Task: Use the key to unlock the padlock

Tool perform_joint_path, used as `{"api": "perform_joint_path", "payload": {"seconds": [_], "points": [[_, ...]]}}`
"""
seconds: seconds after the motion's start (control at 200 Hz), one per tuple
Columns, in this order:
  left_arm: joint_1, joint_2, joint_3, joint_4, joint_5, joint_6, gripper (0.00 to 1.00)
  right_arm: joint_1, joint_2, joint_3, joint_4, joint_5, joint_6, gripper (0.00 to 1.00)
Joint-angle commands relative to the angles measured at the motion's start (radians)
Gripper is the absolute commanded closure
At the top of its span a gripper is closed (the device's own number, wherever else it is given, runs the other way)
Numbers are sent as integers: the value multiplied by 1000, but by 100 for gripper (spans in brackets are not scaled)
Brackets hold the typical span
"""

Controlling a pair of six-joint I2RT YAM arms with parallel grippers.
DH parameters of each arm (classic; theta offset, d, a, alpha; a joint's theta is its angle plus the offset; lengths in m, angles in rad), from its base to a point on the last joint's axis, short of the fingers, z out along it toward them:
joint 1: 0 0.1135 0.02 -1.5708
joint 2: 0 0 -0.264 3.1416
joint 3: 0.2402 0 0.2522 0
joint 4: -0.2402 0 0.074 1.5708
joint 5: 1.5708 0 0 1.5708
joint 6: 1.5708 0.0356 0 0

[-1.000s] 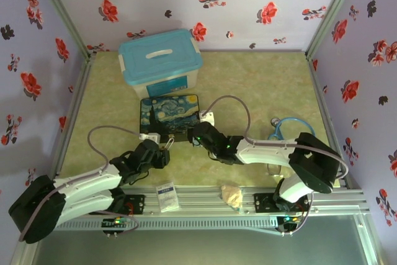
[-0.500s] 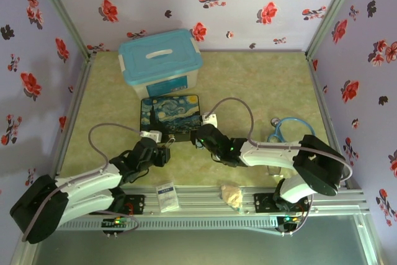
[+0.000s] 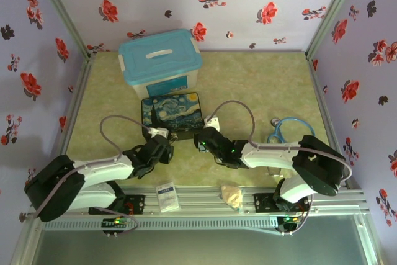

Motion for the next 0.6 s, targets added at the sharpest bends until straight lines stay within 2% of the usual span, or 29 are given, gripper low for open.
{"api": "perform_joint_path", "payload": {"seconds": [0.0, 0.16, 0.41, 0.595], "points": [[-14, 46, 15, -19, -78, -17, 59, 1, -29, -20, -21, 35, 18, 62], [-27, 97, 59, -18, -35, -2, 80, 1, -30, -23, -33, 48, 20, 62], [-23, 44, 69, -46, 192, -19, 87, 2, -25, -32, -23, 56, 27, 62], [5, 34, 41, 10, 309, -44, 86, 2, 2, -29, 3, 50, 31, 62]]}}
